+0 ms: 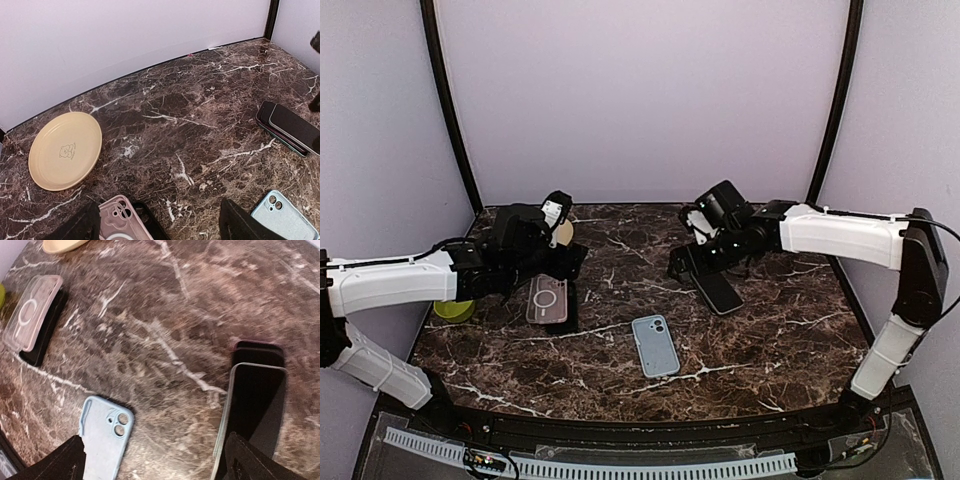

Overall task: Put the phone into the phone case
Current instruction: Pick up the phone.

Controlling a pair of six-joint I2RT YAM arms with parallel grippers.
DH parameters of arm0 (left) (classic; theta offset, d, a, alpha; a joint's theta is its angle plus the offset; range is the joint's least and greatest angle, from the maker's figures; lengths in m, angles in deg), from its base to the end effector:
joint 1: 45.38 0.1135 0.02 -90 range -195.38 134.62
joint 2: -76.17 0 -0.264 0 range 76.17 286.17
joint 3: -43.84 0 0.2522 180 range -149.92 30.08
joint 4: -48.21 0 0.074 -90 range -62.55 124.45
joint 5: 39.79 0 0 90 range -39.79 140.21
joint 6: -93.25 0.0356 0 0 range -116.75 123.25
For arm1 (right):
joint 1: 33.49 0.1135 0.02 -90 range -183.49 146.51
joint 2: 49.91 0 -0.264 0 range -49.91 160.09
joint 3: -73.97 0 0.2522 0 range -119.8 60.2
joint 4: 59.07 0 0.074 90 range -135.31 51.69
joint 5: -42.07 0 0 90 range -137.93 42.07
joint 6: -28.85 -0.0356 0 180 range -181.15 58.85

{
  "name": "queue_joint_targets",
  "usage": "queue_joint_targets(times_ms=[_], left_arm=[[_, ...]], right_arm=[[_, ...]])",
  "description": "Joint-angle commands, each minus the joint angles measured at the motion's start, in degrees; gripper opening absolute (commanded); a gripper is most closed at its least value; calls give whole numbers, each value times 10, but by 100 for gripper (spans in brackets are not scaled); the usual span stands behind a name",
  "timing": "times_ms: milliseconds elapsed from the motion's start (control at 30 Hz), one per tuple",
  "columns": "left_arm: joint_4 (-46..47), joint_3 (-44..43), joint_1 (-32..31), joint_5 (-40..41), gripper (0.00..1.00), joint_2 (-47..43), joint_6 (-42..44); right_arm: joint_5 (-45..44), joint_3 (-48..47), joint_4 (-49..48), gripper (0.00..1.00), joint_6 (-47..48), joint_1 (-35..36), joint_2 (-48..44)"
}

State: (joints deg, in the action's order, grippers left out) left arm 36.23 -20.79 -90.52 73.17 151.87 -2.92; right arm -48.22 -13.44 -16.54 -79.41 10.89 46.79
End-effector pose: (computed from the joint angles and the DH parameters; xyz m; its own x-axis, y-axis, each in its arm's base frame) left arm 0.2218 -0.2032 0.2791 -0.3175 0.1788 -0.9312 0.3675 0.9285 0.0530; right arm 0.2627 0.2569 0.2488 -0.7520 -0.2975 -0.5883 -0.4860 0.8531 0.1899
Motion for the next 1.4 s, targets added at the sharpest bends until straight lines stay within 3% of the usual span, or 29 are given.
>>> queue_joint_targets(times_ms=[0,467,733,1067,1367], left_arm=[[14,-2,5,-3,84,-11,17],[-7,-16,6,-44,84,22,31],[-10,-18,7,-46,84,34,35],[-13,-20,7,-58,84,34,33],[-15,-21,7,-63,83,37,36]], right_arm=[[-127,-53,75,98,30,-47,22],[-37,-103,106,98,86,-93,139],[-56,-102,110,97,90,-94,162],[-61,-102,110,85,97,-97,175],[-67,-112,121,54,104,-102,167]])
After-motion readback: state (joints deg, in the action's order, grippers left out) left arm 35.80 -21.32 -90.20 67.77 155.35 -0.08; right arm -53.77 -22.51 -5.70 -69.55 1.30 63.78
